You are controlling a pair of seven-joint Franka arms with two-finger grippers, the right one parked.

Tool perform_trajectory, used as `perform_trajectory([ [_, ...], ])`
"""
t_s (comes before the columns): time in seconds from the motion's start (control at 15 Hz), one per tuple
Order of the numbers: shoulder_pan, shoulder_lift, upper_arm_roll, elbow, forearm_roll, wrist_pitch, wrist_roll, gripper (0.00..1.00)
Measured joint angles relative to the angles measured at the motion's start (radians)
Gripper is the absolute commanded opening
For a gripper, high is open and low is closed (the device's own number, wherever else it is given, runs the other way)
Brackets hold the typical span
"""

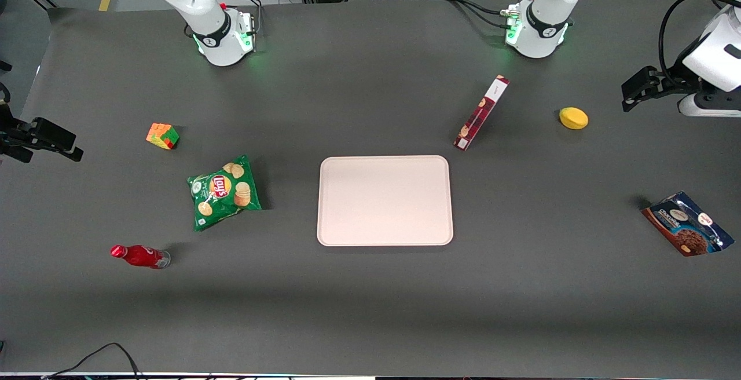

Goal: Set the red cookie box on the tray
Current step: 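Lower the left gripper around the red plaid cookie box and close it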

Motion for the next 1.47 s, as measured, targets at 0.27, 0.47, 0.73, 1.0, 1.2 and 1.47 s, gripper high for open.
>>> perform_trajectory([
  [0.27, 0.000, -0.001, 0.000, 0.000, -0.001, 0.000, 0.000, 1.00],
  [0.47, 0.000, -0.005, 0.000, 0.000, -0.003, -0.006, 0.000, 1.00],
  [0.73, -0.009, -0.019, -0.039, 0.000, -0.007, -0.025, 0.005, 1.00],
  [1.0, -0.060, -0.023, -0.144, -0.018, -0.010, -0.079, 0.006, 1.00],
  [1.2, -0.072, -0.021, -0.265, -0.118, -0.010, -0.046, 0.004, 1.00],
  [1.47, -0.075, -0.037, -0.393, -0.351, -0.010, 0.169, 0.003, 1.00],
])
